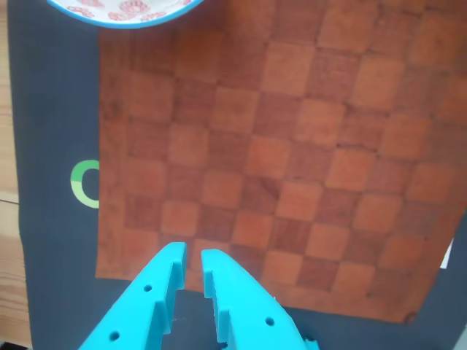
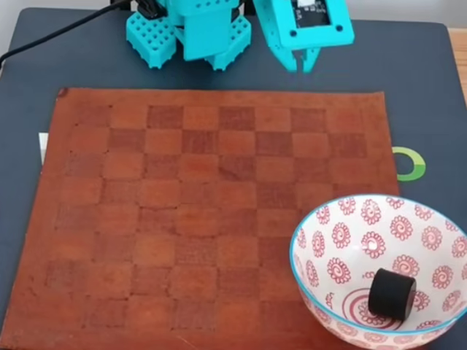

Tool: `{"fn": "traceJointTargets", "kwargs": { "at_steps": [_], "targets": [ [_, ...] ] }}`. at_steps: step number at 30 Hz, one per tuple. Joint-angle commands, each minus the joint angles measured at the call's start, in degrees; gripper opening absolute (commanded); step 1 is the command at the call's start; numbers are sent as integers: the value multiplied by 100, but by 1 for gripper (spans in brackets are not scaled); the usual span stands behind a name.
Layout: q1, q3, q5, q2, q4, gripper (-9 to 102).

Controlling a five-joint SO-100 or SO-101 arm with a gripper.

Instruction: Grasp a black cylinder and put it in a bowl.

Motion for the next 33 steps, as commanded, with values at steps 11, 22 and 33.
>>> {"fn": "traceJointTargets", "kwargs": {
  "at_steps": [11,22,33],
  "targets": [
    [299,2742,290,2663,-817,0],
    [703,4983,325,4658,-1863,0],
    [800,6706,536,6706,-2417,0]
  ]
}}
